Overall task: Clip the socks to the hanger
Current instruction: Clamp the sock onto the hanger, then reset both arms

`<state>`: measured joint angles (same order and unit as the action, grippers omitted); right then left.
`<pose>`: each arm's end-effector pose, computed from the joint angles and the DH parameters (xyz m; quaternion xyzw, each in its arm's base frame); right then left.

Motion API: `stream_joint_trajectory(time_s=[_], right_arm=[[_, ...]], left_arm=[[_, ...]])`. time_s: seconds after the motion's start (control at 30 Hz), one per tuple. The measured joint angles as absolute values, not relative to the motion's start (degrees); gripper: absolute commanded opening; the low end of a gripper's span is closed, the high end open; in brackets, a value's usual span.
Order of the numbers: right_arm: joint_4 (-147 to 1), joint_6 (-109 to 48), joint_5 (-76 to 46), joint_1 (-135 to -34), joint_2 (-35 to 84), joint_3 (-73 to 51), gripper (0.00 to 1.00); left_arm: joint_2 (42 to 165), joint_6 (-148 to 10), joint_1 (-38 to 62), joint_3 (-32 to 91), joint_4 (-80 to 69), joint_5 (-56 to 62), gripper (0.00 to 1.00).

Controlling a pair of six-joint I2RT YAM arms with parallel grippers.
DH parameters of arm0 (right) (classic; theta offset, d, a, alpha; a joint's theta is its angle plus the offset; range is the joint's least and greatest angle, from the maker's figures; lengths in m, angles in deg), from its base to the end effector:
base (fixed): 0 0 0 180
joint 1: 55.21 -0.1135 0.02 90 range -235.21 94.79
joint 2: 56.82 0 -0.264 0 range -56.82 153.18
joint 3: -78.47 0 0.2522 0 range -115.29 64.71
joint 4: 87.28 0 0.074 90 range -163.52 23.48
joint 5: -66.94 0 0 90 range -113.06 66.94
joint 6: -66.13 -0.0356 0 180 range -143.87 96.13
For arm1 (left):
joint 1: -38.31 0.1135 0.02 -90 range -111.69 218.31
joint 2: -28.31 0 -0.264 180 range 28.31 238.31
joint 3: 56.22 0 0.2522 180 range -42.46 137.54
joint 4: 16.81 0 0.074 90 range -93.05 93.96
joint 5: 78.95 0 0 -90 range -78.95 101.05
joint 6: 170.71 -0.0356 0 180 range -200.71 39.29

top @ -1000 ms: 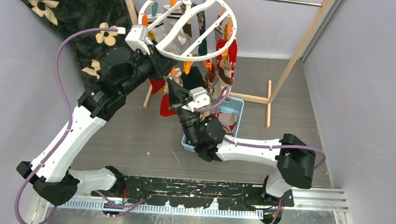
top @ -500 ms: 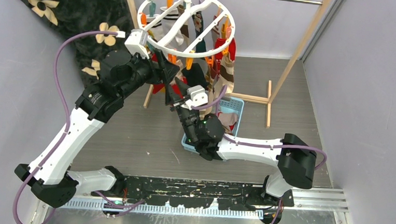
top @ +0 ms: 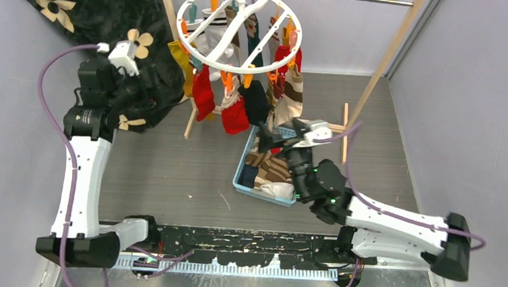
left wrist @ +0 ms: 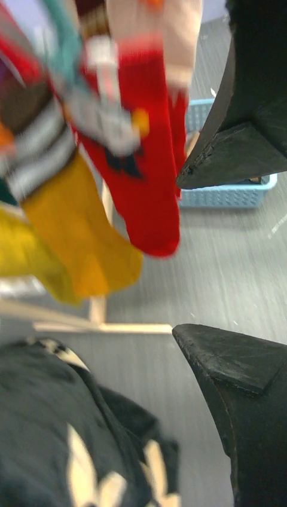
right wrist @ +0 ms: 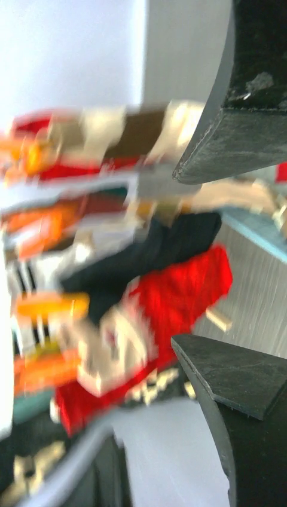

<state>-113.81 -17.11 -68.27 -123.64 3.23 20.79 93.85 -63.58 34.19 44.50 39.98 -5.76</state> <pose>0.1083 0.2051 0.3724 -0.0504 0.5944 0.2178 0.7725 0.2160 -0.0259 0.4593 -0.0111 0.8223 -0.2213 0.5242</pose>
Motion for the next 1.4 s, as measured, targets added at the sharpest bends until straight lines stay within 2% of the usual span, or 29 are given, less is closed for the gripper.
stream_joint_trajectory(time_s=[0.1,0.27,0.37,0.43,0.63,0.93,1.13,1.4], right_arm=[[-102.88,-24.23,-73.27,-119.31,-6.61,25.14,1.0],[-84.06,-34.94,-81.77,-106.68,-20.0,29.64,1.0],[-77.9,-37.17,-85.73,-100.14,-24.75,32.39,1.0],[-76.24,-37.52,-87.22,-95.64,-25.49,33.92,1.0],[-74.86,-38.68,-85.69,-82.63,-16.79,37.38,1.0],[-84.43,-39.51,-78.89,-65.63,-3.37,44.65,1.0],[-95.45,-40.17,-73.12,-59.62,2.66,48.02,1.0],[-109.57,-40.19,-66.08,-58.53,16.47,48.11,1.0]], left_arm=[[92.76,-66.09,43.63,35.8,37.25,-10.9,0.82],[93.83,-68.78,47.8,16.06,29.29,-11.27,0.82],[95.73,-69.68,47.87,7.54,23.39,-10.07,0.94],[97.48,-70.55,47.87,4.48,19.76,-9.2,0.99],[103.38,-72.63,48.02,-1.86,5.47,-7.05,1.0],[105.04,-74.86,48.09,-17.73,-23.32,-5.46,1.0],[108.26,-74.73,48.09,-19.22,-32.58,-3.84,1.0],[113.55,-72.39,47.41,-21.84,-46.55,-3.45,1.0]])
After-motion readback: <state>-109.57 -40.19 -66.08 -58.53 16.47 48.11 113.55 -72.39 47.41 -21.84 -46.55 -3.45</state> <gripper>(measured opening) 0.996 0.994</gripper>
